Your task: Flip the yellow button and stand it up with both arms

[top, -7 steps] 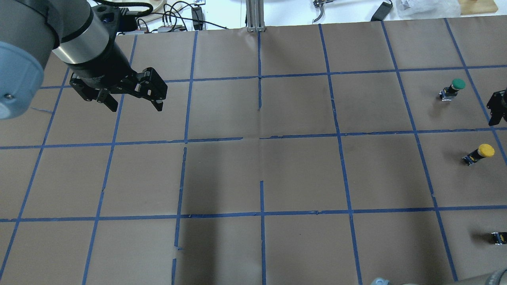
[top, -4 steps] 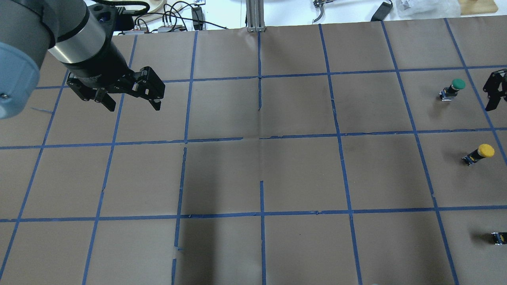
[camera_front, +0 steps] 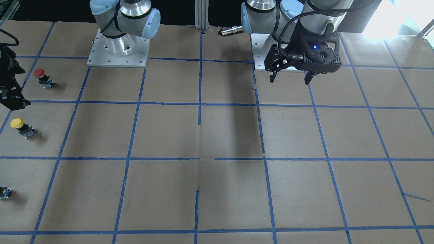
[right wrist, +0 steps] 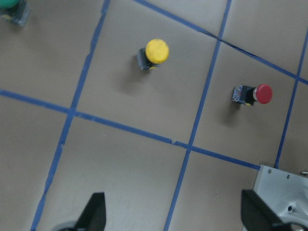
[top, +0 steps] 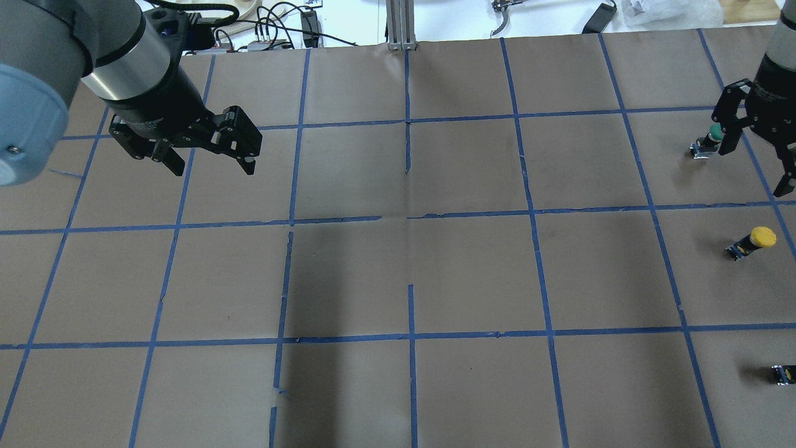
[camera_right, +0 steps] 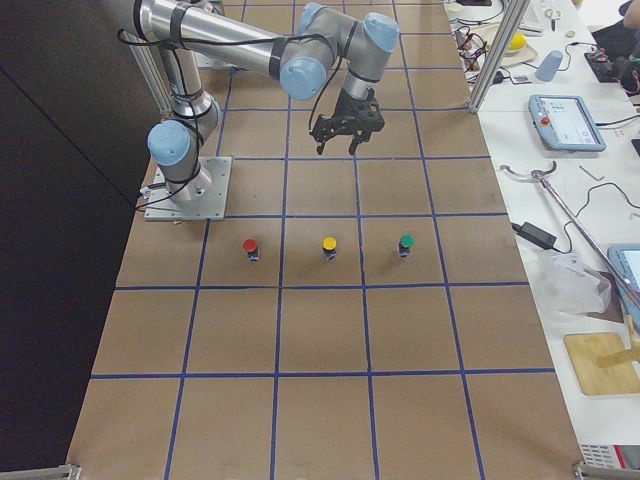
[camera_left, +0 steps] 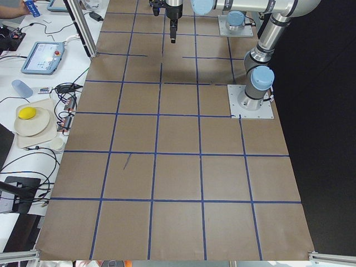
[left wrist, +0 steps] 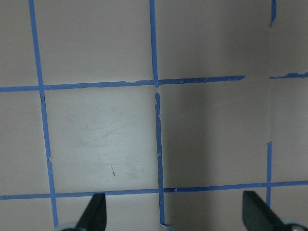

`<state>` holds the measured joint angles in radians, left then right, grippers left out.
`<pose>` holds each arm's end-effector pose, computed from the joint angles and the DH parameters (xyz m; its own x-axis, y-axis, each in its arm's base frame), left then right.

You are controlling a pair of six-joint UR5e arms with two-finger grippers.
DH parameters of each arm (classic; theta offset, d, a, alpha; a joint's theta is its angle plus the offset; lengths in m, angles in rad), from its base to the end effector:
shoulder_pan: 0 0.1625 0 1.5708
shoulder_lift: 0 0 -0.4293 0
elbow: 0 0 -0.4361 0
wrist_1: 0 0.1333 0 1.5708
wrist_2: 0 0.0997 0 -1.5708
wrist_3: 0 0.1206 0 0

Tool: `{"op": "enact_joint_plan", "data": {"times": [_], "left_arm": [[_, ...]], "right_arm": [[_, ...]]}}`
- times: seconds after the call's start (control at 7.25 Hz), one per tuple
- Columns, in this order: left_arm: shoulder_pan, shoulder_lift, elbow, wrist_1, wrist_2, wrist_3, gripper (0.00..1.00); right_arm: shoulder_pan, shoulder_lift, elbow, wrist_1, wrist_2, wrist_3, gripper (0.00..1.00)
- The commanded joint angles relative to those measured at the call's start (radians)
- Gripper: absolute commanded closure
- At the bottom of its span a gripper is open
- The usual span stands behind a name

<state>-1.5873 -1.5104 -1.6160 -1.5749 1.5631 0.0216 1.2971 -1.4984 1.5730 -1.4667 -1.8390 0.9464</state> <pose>-0.1426 -0.5089 0.4782 -0.9992 0.0382 0.0075 0.0381 0.9992 -0.0112 -0.0493 -0.5505 0.4260 -0.3344 0.8945 0.2967 0.9190 0.3792 -0.1077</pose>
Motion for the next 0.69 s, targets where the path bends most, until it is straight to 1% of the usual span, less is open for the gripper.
{"op": "enact_joint_plan", "data": {"times": [0.0, 0.14, 0.28, 0.41, 0.55], "left_arm": [[-0.005, 0.013, -0.004, -0.01, 0.003, 0.0, 0.0], [0.001, 0.006, 0.005, -0.01, -0.003, 0.0, 0.0], [0.0, 0.006, 0.004, -0.01, -0.001, 0.0, 0.0], [0.0, 0.006, -0.002, -0.01, 0.0, 0.0, 0.0], [0.001, 0.004, 0.004, -0.01, 0.0, 0.0, 0.0]], "right_arm": [[0.146, -0.005, -0.083, 0.022, 0.073, -0.206, 0.0], [0.177, 0.0, -0.105, 0.022, 0.102, -0.298, 0.0], [0.217, 0.001, -0.111, 0.016, 0.212, -0.424, 0.0], [0.234, -0.005, -0.113, -0.022, 0.233, -0.563, 0.0], [0.255, -0.002, -0.12, -0.041, 0.234, -0.649, 0.0]]}}
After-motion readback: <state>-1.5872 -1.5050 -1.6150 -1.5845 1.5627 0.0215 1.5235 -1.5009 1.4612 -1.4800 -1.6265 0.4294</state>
